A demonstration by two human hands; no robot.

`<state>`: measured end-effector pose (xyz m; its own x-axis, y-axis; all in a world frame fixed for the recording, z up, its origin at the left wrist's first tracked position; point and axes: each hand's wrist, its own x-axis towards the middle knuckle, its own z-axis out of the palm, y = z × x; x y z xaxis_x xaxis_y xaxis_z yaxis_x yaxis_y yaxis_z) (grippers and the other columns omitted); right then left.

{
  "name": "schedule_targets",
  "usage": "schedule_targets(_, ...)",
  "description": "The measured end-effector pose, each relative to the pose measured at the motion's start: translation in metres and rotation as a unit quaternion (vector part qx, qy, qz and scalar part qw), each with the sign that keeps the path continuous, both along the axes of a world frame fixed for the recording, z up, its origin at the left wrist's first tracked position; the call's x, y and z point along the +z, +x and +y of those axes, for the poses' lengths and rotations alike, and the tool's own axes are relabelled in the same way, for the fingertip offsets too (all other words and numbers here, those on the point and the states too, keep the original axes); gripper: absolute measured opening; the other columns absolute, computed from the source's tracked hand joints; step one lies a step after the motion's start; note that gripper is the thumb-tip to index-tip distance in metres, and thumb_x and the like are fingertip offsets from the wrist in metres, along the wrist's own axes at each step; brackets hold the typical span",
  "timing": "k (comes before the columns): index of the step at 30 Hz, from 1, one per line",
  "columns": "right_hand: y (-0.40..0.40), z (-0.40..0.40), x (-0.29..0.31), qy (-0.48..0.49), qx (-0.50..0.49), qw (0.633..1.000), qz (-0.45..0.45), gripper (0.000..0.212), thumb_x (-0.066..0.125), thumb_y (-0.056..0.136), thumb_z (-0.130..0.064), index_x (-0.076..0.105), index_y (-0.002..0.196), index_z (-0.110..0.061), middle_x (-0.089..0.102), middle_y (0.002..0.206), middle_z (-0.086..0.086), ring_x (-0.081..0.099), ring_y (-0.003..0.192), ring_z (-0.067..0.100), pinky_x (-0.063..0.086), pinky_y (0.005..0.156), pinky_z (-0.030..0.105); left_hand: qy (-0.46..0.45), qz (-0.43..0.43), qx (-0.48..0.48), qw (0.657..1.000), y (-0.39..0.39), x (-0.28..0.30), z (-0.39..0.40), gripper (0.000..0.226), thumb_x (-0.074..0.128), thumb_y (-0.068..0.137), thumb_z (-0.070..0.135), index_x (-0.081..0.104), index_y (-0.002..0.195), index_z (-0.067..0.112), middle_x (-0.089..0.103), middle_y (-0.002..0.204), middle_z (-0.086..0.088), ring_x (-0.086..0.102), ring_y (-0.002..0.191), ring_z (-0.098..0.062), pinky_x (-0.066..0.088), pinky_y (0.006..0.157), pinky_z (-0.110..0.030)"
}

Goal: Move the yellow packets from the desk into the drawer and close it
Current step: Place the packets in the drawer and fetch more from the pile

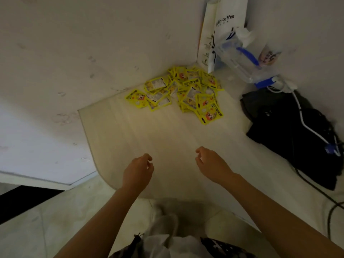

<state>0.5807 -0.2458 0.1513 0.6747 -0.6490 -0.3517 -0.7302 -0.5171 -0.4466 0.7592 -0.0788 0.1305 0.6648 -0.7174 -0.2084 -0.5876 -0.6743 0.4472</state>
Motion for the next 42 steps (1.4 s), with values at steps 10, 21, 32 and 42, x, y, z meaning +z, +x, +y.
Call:
schedule_targets(10,0.052,-0.075,-0.008,0.038,-0.093,0.995,0.018,0.035,0.046,0.096,-0.025,0.048,0.127,-0.008,0.060,0.123,0.013,0.056,0.114,0.028,0.046,0.093,0.036,0.042,-0.004,-0.049,0.998,0.109,-0.003,-0.089,0.021,0.050,0.091,0.027,0.060,0.109,0.022,0.067,0.105,0.001,0.060,0.101,-0.022,0.051,0.081,-0.035)
schedule_targets(21,0.079,-0.153,-0.025,0.043,-0.167,0.984,0.050,0.042,0.050,0.095,-0.023,0.047,0.133,-0.005,0.050,0.137,0.017,0.047,0.126,0.032,0.039,0.104,0.038,0.080,-0.008,-0.055,0.995,0.182,-0.004,-0.184,0.024,0.049,0.092,0.028,0.060,0.112,0.018,0.065,0.112,-0.009,0.060,0.105,-0.031,0.047,0.081,-0.036)
schedule_targets(32,0.097,-0.217,-0.052,0.085,-0.372,0.917,0.117,0.073,0.062,0.084,-0.046,0.032,0.130,0.002,0.037,0.133,0.022,0.045,0.120,0.042,0.042,0.097,0.048,0.097,-0.039,-0.042,0.994,0.191,-0.029,-0.255,0.031,0.051,0.090,0.024,0.057,0.116,0.008,0.055,0.123,-0.014,0.045,0.120,-0.036,0.044,0.090,-0.045)
schedule_targets(42,0.116,-0.227,-0.063,0.086,-0.357,0.919,0.141,0.077,0.071,0.077,-0.041,0.029,0.130,-0.003,0.031,0.132,0.021,0.046,0.115,0.045,0.045,0.089,0.046,0.093,-0.091,-0.044,0.991,0.189,-0.051,-0.272,0.045,0.055,0.089,0.031,0.049,0.132,0.019,0.041,0.140,-0.008,0.042,0.122,-0.039,0.038,0.097,-0.047)
